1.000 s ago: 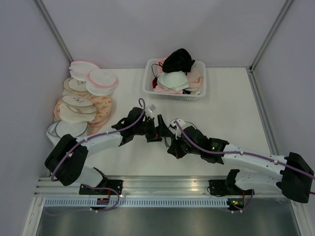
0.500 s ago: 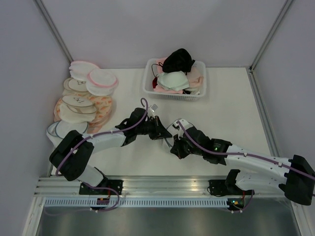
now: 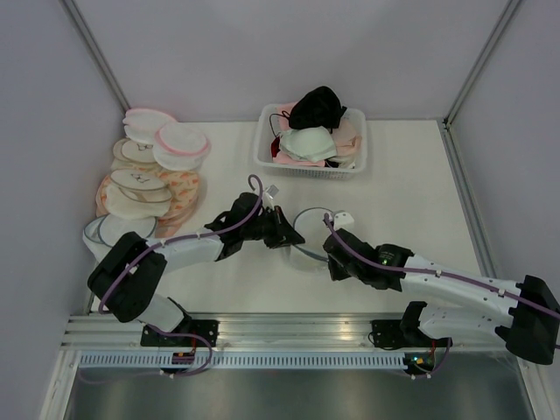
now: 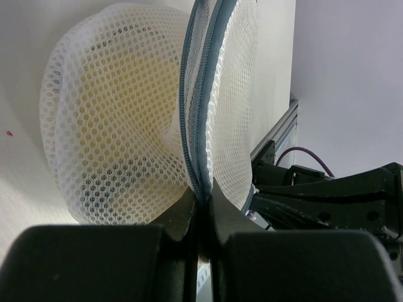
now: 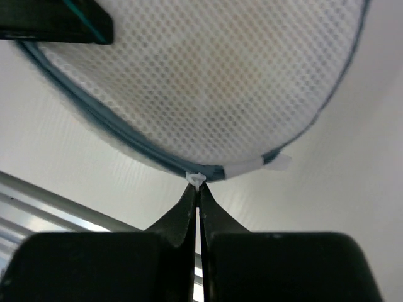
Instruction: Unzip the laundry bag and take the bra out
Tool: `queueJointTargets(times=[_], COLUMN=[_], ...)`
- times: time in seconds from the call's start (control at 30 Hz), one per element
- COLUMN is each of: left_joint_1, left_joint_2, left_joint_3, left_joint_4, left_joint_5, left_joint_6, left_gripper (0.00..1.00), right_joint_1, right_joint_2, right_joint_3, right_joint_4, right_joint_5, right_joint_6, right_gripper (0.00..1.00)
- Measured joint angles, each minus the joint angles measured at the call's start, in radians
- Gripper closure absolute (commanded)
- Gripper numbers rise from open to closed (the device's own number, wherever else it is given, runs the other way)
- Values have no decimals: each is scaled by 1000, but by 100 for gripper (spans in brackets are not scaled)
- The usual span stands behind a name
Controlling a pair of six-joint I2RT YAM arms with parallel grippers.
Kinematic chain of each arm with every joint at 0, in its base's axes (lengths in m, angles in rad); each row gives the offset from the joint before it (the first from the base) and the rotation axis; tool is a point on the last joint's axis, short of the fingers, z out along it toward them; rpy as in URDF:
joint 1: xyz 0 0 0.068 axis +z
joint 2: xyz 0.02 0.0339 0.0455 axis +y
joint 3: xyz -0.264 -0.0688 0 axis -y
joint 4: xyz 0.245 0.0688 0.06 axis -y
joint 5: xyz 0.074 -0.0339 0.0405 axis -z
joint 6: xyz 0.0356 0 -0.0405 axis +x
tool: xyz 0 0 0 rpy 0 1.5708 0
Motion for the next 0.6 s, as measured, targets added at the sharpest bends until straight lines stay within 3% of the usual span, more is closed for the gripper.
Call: queueJointTargets(times=[0.07, 0.17, 0.2, 0.27, 0.6], left_joint_1=[1, 1, 1, 3, 14], left_joint_2=[-3, -15, -24, -47, -237], left_joint_3=[0, 0, -2, -6, -89], left_joint_4=[-6, -15, -23, -38, -97], left_joint_5=[-8, -11, -11, -18, -140], left_joint_6=[0, 0, 1, -2, -12], left_gripper=[91, 50, 25, 1, 0], right_joint_1=[0, 0, 0, -1, -8], right_joint_2=[4, 17, 21, 30, 133], right_joint_3=[12, 27, 30, 30, 70], right_joint_4=[-47, -79, -95, -130, -272], right_joint_5=[42, 89, 108, 145, 363], right_joint_6=[17, 33, 35, 43, 163], right_gripper=[100, 100, 100, 100, 100])
